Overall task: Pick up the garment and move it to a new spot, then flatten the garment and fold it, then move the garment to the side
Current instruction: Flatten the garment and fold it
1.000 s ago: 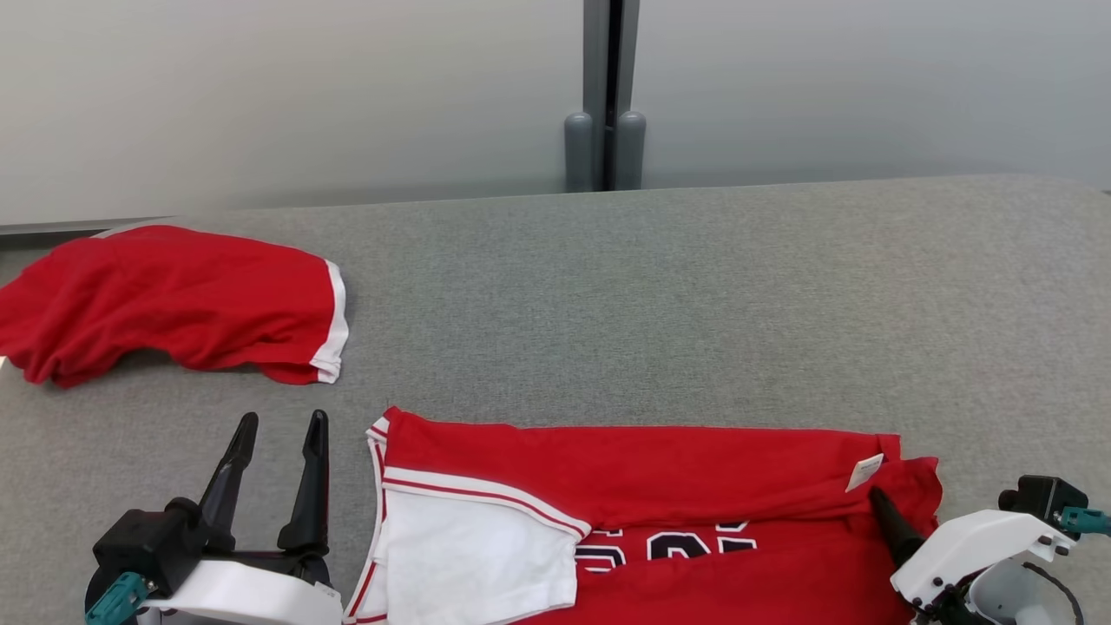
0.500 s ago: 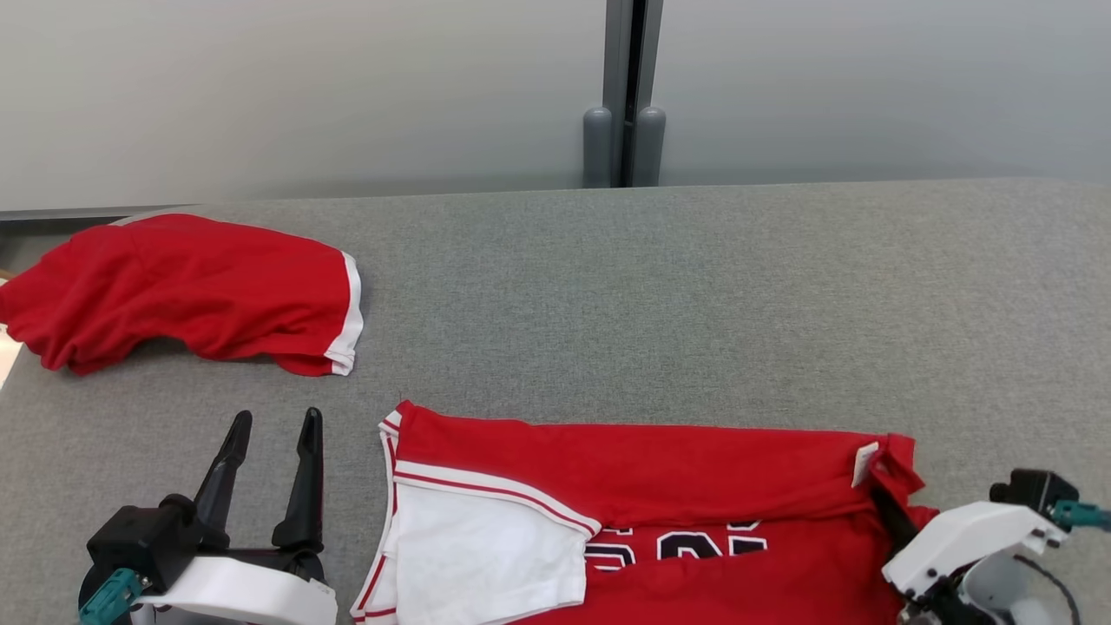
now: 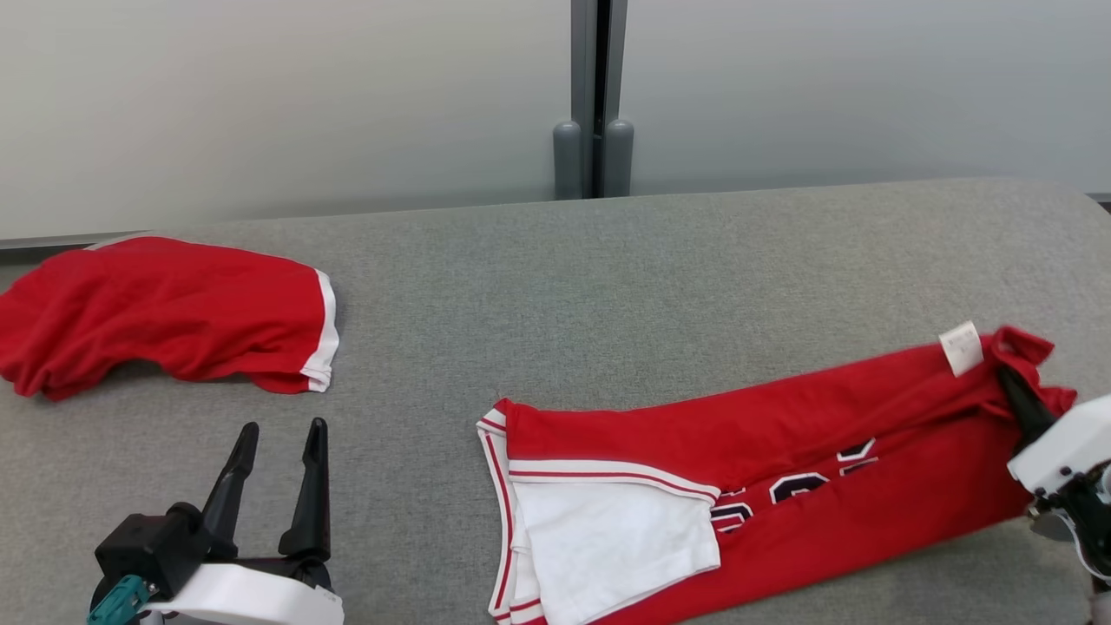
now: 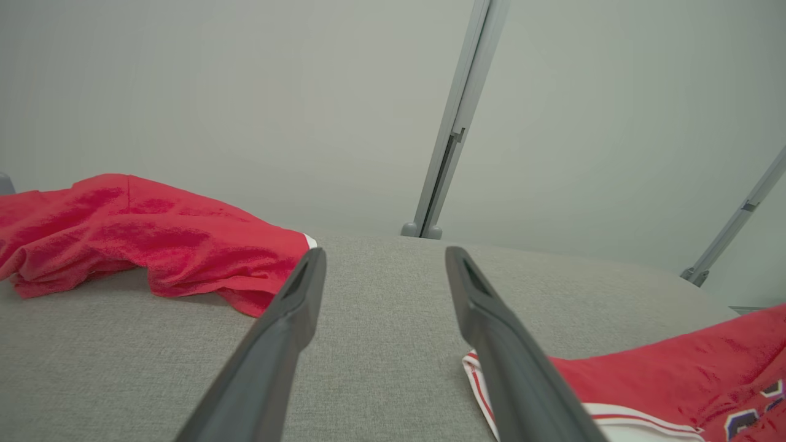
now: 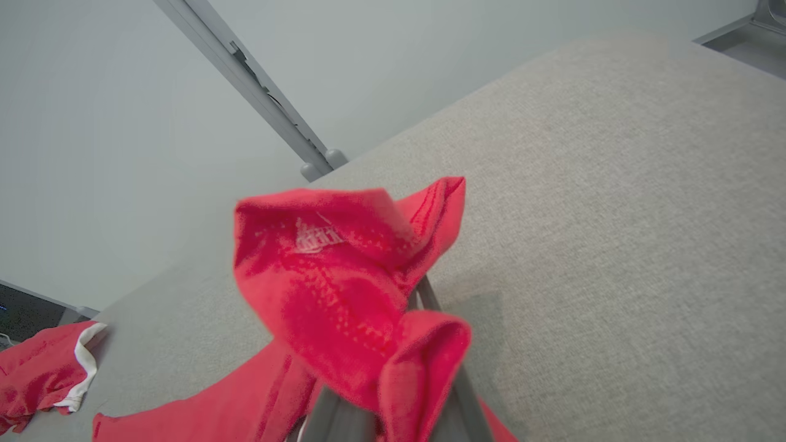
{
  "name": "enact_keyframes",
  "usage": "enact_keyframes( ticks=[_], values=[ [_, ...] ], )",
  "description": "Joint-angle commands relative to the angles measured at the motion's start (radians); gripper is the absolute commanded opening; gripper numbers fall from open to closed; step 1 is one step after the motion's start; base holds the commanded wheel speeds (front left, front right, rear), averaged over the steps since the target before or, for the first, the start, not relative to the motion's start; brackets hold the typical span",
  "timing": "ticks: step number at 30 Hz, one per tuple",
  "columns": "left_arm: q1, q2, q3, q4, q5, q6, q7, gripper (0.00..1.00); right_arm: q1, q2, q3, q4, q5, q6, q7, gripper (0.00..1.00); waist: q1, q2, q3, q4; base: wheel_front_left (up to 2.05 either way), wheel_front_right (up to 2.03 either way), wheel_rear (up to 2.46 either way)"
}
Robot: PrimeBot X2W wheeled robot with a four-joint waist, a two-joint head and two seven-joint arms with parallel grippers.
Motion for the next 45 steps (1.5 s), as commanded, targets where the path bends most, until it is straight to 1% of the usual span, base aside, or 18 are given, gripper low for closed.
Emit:
enact_keyframes(
  ticks=[1, 5, 9, 12, 14, 15, 17, 22, 27, 34, 37, 38, 39, 40, 41, 42, 45],
  values=[
    [-0.004, 0.000, 0.002, 0.002, -0.001, -0.004, -0.005, 1.00, -0.011, 0.013, 0.004, -0.013, -0.004, 0.000, 0.005, 0.00, 0.0000, -0.0001, -0.002, 0.002, 0.00, 0.00, 0.00],
    [0.001, -0.004, 0.004, 0.013, -0.003, -0.006, -0.007, 1.00, 0.031, 0.073, 0.005, -0.144, -0.028, 0.000, 0.048, 0.00, 0.0000, -0.0001, -0.018, 0.013, 0.00, 0.00, 0.00],
    [0.002, -0.001, 0.009, 0.016, -0.002, -0.009, -0.006, 1.00, 0.092, 0.158, 0.047, -0.269, -0.046, 0.000, 0.092, 0.00, 0.0000, -0.0001, -0.031, 0.035, 0.00, 0.00, 0.00],
    [0.002, 0.000, 0.010, 0.017, -0.002, -0.011, -0.008, 1.00, 0.144, 0.201, 0.099, -0.324, -0.041, 0.000, 0.114, 0.00, 0.0000, -0.0001, -0.035, 0.059, 0.00, 0.00, 0.00],
    [-0.003, -0.002, 0.007, 0.019, 0.000, -0.013, -0.008, 1.00, 0.167, 0.215, 0.135, -0.327, -0.021, 0.000, 0.108, 0.00, 0.0000, -0.0001, -0.035, 0.078, 0.00, 0.00, 0.00],
    [-0.006, -0.003, 0.006, 0.020, 0.001, -0.015, -0.008, 1.00, 0.173, 0.220, 0.157, -0.317, -0.013, 0.000, 0.102, 0.00, 0.0000, -0.0001, -0.034, 0.089, 0.00, 0.00, 0.00],
    [-0.016, -0.006, 0.004, 0.023, 0.001, -0.017, -0.007, 1.00, 0.172, 0.225, 0.194, -0.277, 0.052, 0.000, 0.070, 0.00, 0.0000, -0.0001, -0.031, 0.113, 0.00, 0.00, 0.00],
    [-0.037, -0.008, -0.010, 0.041, 0.003, -0.027, 0.001, 1.00, 0.112, 0.226, 0.304, -0.107, 0.176, 0.000, -0.067, 0.00, 0.0000, -0.0001, -0.025, 0.181, 0.00, 0.00, 0.00],
    [-0.055, -0.012, -0.021, 0.057, 0.005, -0.033, 0.006, 1.00, 0.048, 0.225, 0.423, 0.042, 0.261, 0.000, -0.151, 0.00, 0.0000, -0.0001, -0.022, 0.234, 0.00, 0.00, 0.00],
    [-0.066, -0.014, -0.025, 0.069, 0.003, -0.037, 0.006, 1.00, -0.029, 0.225, 0.560, 0.169, 0.364, 0.000, -0.247, 0.00, 0.0000, -0.0001, -0.020, 0.262, 0.00, 0.00, 0.00],
    [-0.063, -0.013, -0.021, 0.072, 0.000, -0.033, 0.005, 1.00, -0.057, 0.226, 0.613, 0.214, 0.392, 0.000, -0.259, 0.00, 0.0000, -0.0001, -0.021, 0.260, 0.00, 0.00, 0.00],
    [-0.061, -0.013, -0.019, 0.072, -0.001, -0.030, 0.004, 1.00, -0.066, 0.226, 0.630, 0.227, 0.401, 0.000, -0.263, 0.03, 0.0000, -0.0001, -0.022, 0.257, 0.00, 0.00, 0.00],
    [-0.061, -0.013, -0.019, 0.072, -0.001, -0.030, 0.004, 1.00, -0.066, 0.226, 0.630, 0.227, 0.401, 0.000, -0.263, 0.03, 0.0000, -0.0001, -0.022, 0.257, 0.00, 0.00, 0.00],
    [-0.058, -0.012, -0.017, 0.072, -0.002, -0.029, 0.003, 1.00, -0.073, 0.226, 0.649, 0.236, 0.407, 0.000, -0.265, 0.40, 0.0000, -0.0001, -0.022, 0.254, 0.00, 0.00, 0.00],
    [-0.056, -0.012, -0.017, 0.073, -0.002, -0.029, 0.002, 1.00, -0.081, 0.226, 0.662, 0.240, 0.413, 0.000, -0.271, 0.91, 0.0000, -0.0001, -0.023, 0.250, 0.00, 0.00, 0.00],
    [-0.053, -0.013, -0.017, 0.073, -0.003, -0.030, 0.001, 1.00, -0.086, 0.226, 0.676, 0.244, 0.421, 0.000, -0.279, 1.00, 0.0000, -0.0001, -0.024, 0.245, 0.00, 0.00, 0.00],
    [-0.044, -0.015, -0.012, 0.075, -0.006, -0.028, -0.002, 1.00, -0.104, 0.226, 0.714, 0.214, 0.441, 0.000, -0.318, 1.00, 0.0000, -0.0001, -0.033, 0.216, 0.00, 0.00, 0.00]
  ],
)
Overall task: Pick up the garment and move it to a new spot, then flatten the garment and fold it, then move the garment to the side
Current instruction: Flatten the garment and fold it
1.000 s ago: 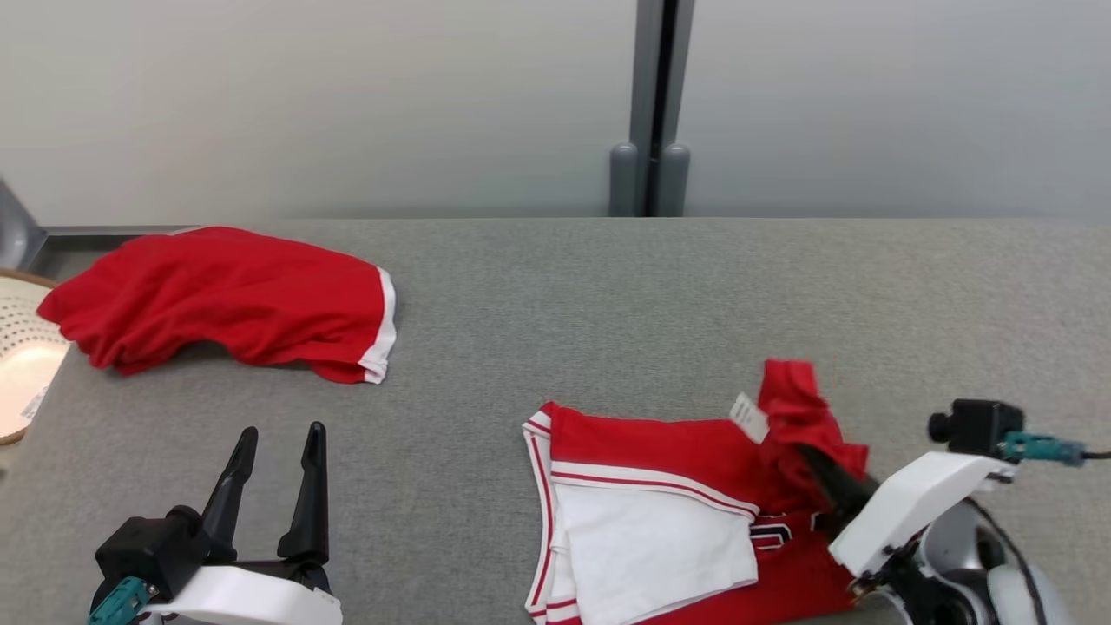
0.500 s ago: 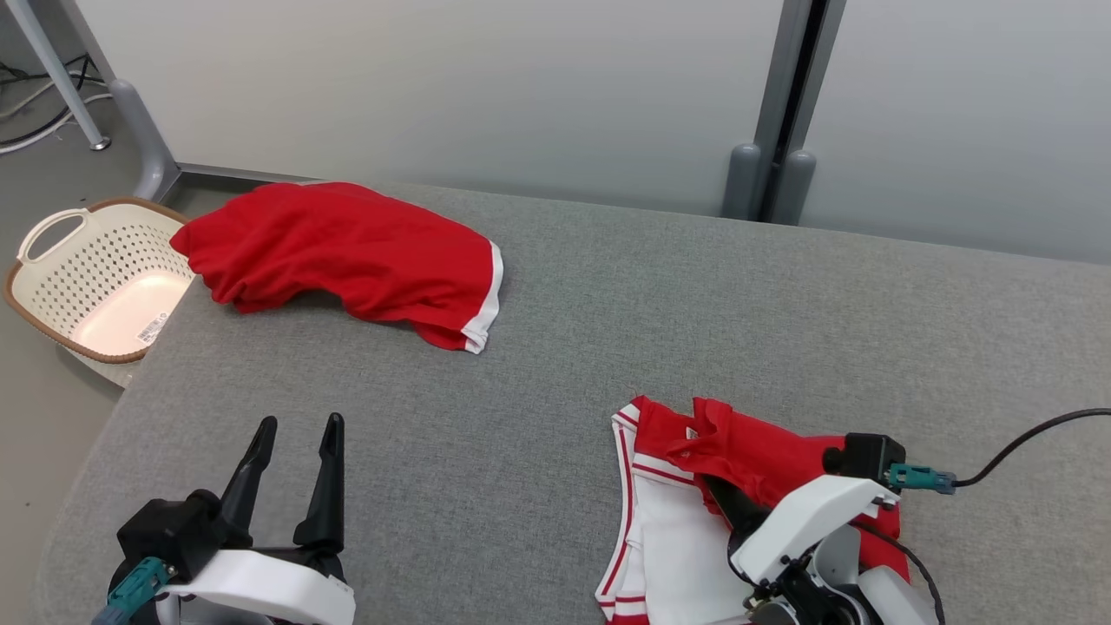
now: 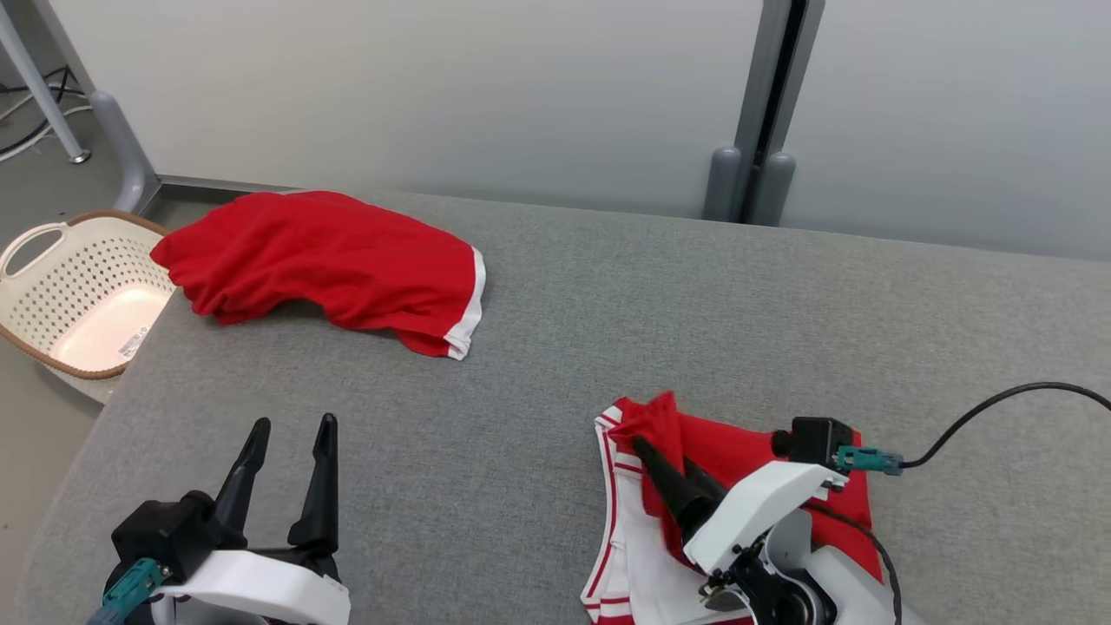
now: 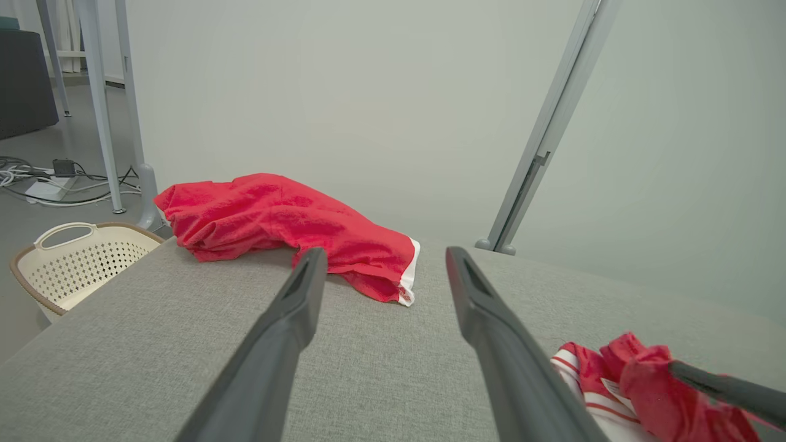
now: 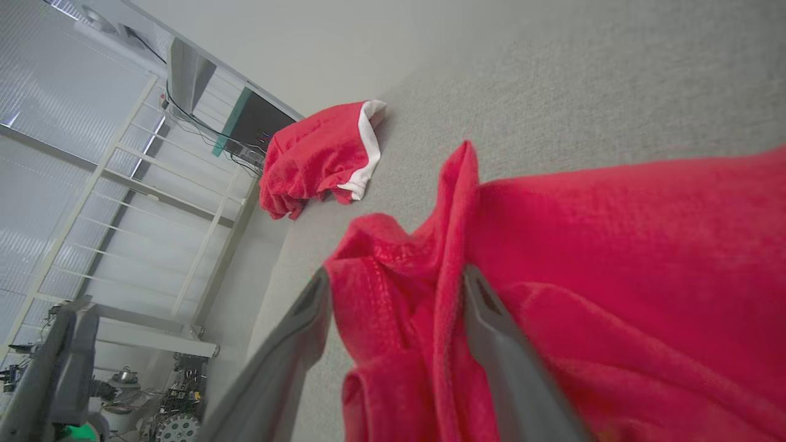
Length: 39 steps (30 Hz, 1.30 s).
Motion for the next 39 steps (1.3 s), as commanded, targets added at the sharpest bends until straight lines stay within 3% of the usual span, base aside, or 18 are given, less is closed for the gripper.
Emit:
enact_keyframes(
  ticks=[1, 5, 11, 15, 18, 24, 25, 26, 31, 39],
  values=[
    [0.006, 0.006, 0.006, 0.000, -0.002, 0.002, -0.006, 1.00, -0.011, -0.002, 0.004, -0.010, 0.006, 0.000, -0.011, 1.00, 0.0000, 0.0000, -0.007, -0.017, 0.00, 0.00, 0.00],
    [0.024, 0.013, 0.016, -0.005, -0.004, 0.007, -0.007, 1.00, -0.024, -0.006, -0.010, -0.076, 0.010, 0.000, -0.034, 1.00, 0.0000, 0.0000, -0.013, -0.054, 0.00, 0.00, 0.00],
    [0.026, 0.009, 0.019, -0.012, -0.004, 0.008, -0.010, 1.00, -0.024, -0.098, -0.076, -0.200, -0.031, 0.000, -0.069, 1.00, 0.0000, 0.0000, -0.018, -0.091, 0.00, 0.00, 0.00],
    [0.030, 0.003, 0.024, -0.019, 0.001, 0.008, -0.011, 1.00, -0.011, -0.208, -0.146, -0.231, -0.154, 0.000, -0.125, 1.00, 0.0000, 0.0000, -0.022, -0.102, 0.00, 0.00, 0.00],
    [0.035, -0.003, 0.038, -0.028, 0.009, 0.007, -0.015, 1.00, 0.014, -0.250, -0.200, -0.202, -0.261, 0.000, -0.149, 1.00, 0.0000, 0.0000, -0.022, -0.104, 0.00, 0.00, 0.00],
    [0.045, -0.009, 0.058, -0.033, 0.020, -0.001, -0.016, 1.00, 0.048, -0.212, -0.272, -0.161, -0.382, 0.000, -0.118, 1.00, 0.0000, 0.0000, -0.019, -0.098, 0.00, 0.00, 0.00],
    [0.044, -0.011, 0.059, -0.033, 0.021, -0.004, -0.017, 1.00, 0.053, -0.200, -0.274, -0.149, -0.404, 0.000, -0.104, 0.27, 0.0000, 0.0000, -0.018, -0.095, 0.00, 0.00, 0.00],
    [0.042, -0.012, 0.058, -0.032, 0.022, -0.008, -0.017, 1.00, 0.057, -0.189, -0.278, -0.133, -0.423, 0.000, -0.085, 0.00, 0.0000, 0.0000, -0.017, -0.091, 0.00, 0.00, 0.00],
    [0.033, -0.014, 0.059, -0.026, 0.030, -0.012, -0.017, 1.00, 0.087, -0.103, -0.276, -0.050, -0.474, 0.000, 0.040, 0.00, 0.0000, 0.0000, -0.016, -0.060, 0.00, 0.00, 0.00],
    [0.034, -0.015, 0.061, -0.019, 0.028, -0.017, -0.017, 1.00, 0.168, -0.025, -0.213, -0.049, -0.460, 0.000, 0.108, 0.00, 0.0000, 0.0000, -0.012, -0.002, 0.00, 0.00, 0.00]
  ],
)
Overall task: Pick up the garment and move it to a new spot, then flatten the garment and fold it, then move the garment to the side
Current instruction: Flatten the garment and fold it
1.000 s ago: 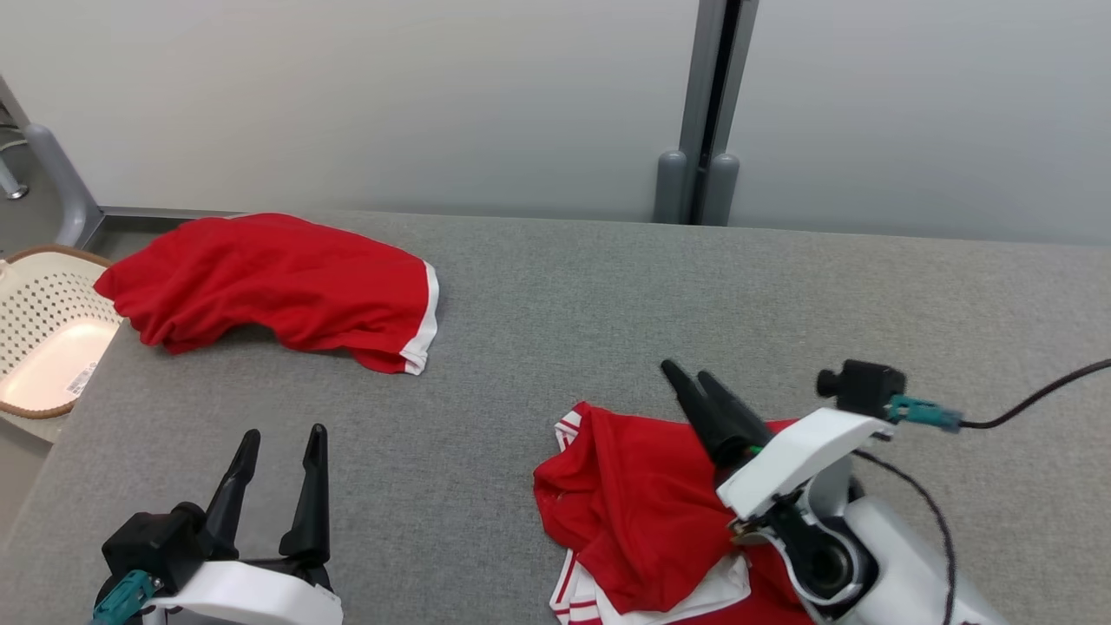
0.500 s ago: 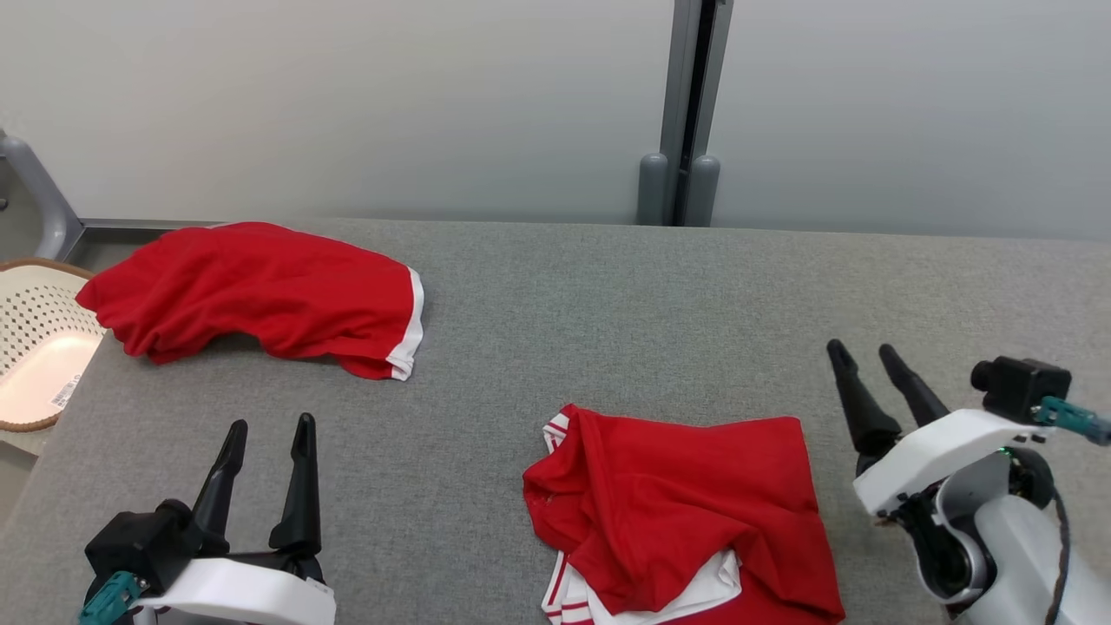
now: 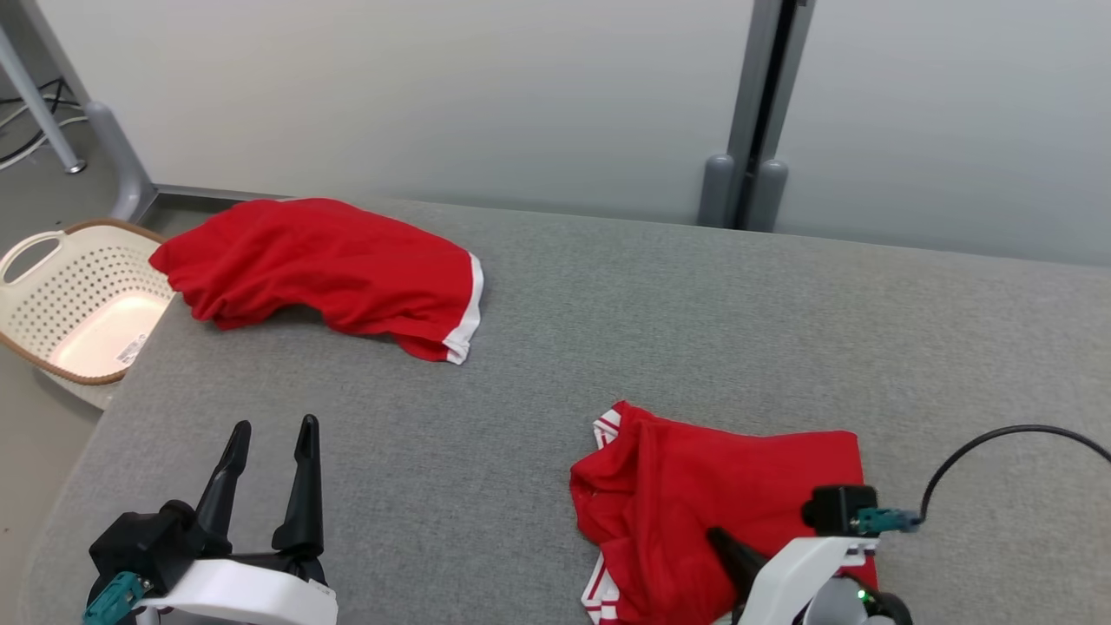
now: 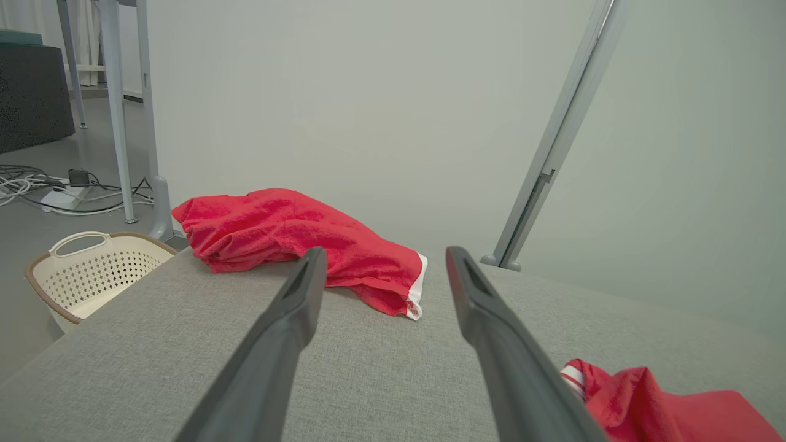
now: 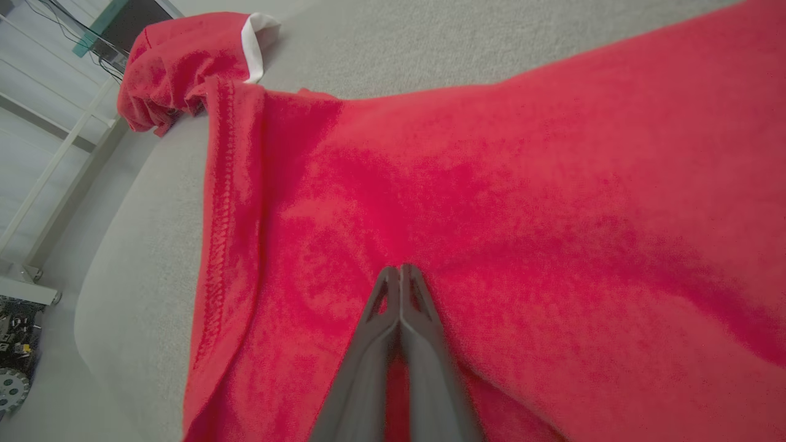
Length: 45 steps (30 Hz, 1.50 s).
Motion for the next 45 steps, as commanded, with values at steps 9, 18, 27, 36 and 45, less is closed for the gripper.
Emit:
enact_keyframes(
  ticks=[9, 18, 27, 36, 45],
  values=[
    [-0.014, 0.009, 0.003, 0.002, 0.003, -0.002, -0.002, 1.00, 0.024, 0.020, 0.183, -0.040, 0.096, 0.000, 0.003, 0.00, 0.0000, 0.0000, 0.010, 0.047, 0.00, 0.00, 0.00],
    [-0.013, 0.002, 0.008, 0.003, 0.003, 0.004, -0.003, 1.00, -0.048, 0.019, 0.258, -0.075, 0.154, 0.000, -0.089, 0.00, 0.0000, 0.0000, 0.013, 0.004, 0.00, 0.00, 0.00],
    [0.002, -0.001, 0.021, -0.003, 0.007, 0.004, -0.004, 1.00, -0.105, -0.050, 0.132, -0.155, 0.080, 0.000, -0.141, 0.79, 0.0000, 0.0000, 0.008, -0.077, 0.00, 0.00, 0.00],
    [0.000, -0.010, 0.040, -0.011, 0.018, 0.003, -0.004, 1.00, -0.085, -0.101, -0.074, -0.309, -0.057, 0.000, -0.174, 1.00, 0.0000, 0.0000, 0.010, -0.164, 0.00, 0.00, 0.00],
    [-0.015, -0.007, 0.071, -0.028, 0.076, 0.006, -0.004, 1.00, -0.021, -0.076, -0.207, -0.402, -0.226, 0.000, -0.292, 1.00, 0.0000, 0.0000, 0.019, -0.225, 0.00, 0.00, 0.00]
  ],
)
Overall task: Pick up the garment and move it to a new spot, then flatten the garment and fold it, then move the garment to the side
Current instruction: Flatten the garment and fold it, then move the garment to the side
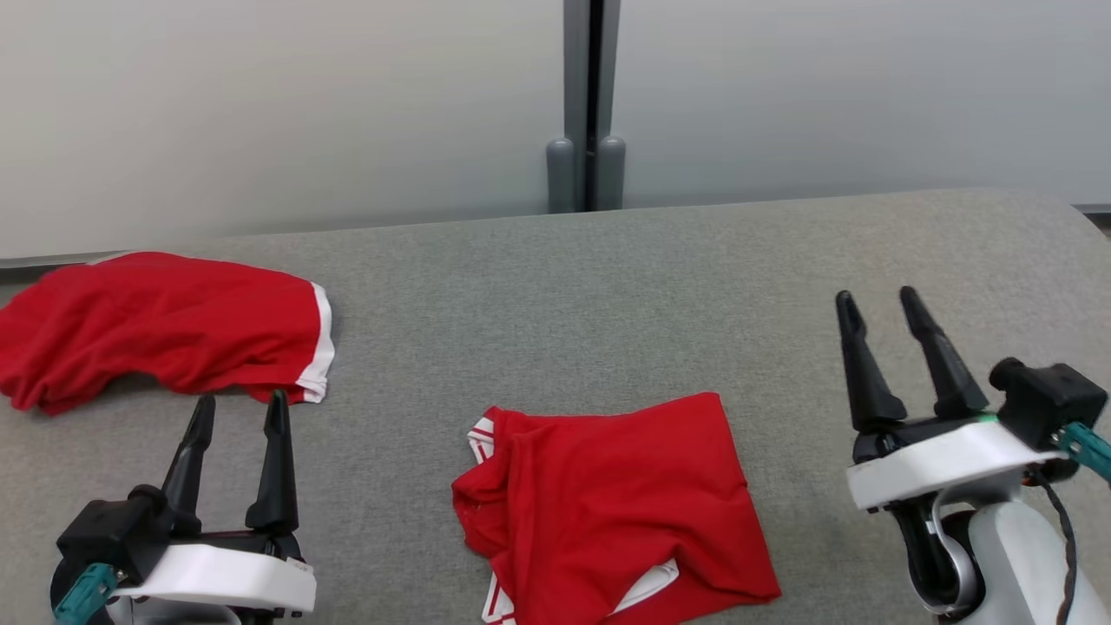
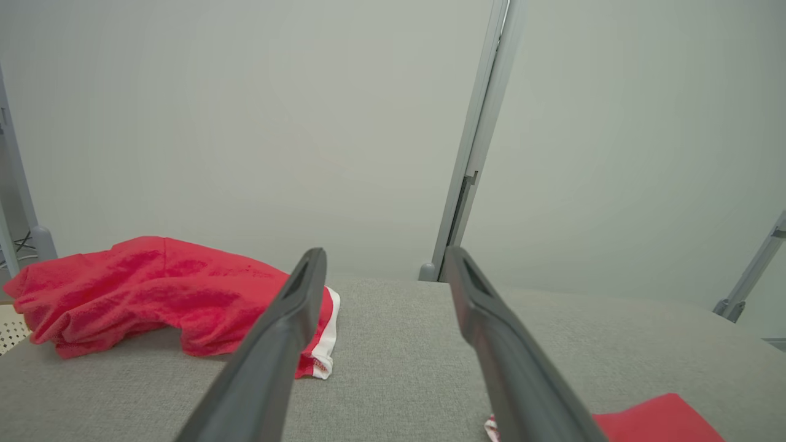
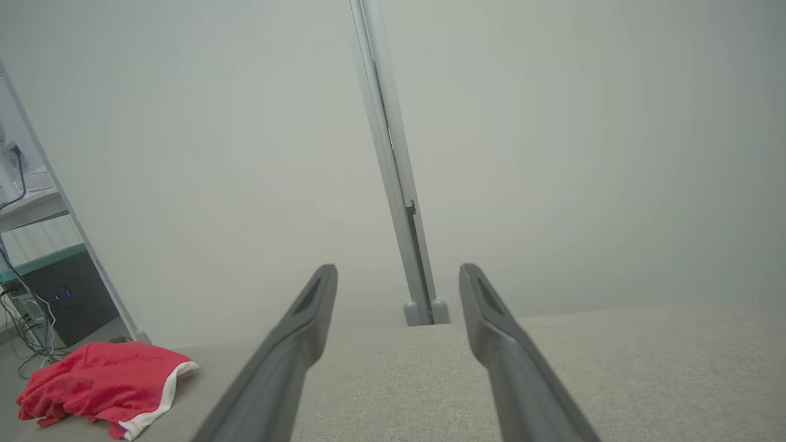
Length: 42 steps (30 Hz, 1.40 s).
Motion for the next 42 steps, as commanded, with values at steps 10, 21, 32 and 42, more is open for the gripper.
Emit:
enact_keyframes(
  ticks=[10, 21, 32, 42],
  values=[
    [-0.007, -0.030, 0.068, -0.042, 0.076, -0.020, -0.004, 1.00, 0.080, 0.005, -0.055, -0.027, -0.131, 0.000, -0.098, 1.00, 0.0000, 0.0000, 0.023, -0.045, 0.00, 0.00, 0.00],
    [-0.003, -0.055, 0.089, -0.030, 0.104, -0.045, -0.004, 1.00, 0.072, 0.026, -0.058, 0.001, -0.154, 0.000, -0.087, 1.00, 0.0000, 0.0000, 0.035, -0.052, 0.00, 0.00, 0.00],
    [-0.010, -0.067, 0.088, -0.017, 0.114, -0.052, -0.004, 1.00, 0.045, 0.017, -0.019, 0.049, -0.135, 0.000, 0.029, 1.00, 0.0000, 0.0000, 0.039, -0.040, 0.00, 0.00, 0.00],
    [-0.025, -0.068, 0.085, -0.016, 0.111, -0.052, -0.004, 1.00, -0.025, 0.013, 0.051, 0.148, -0.016, 0.000, 0.257, 1.00, 0.0000, 0.0000, 0.070, 0.007, 0.00, 0.00, 0.00]
  ],
)
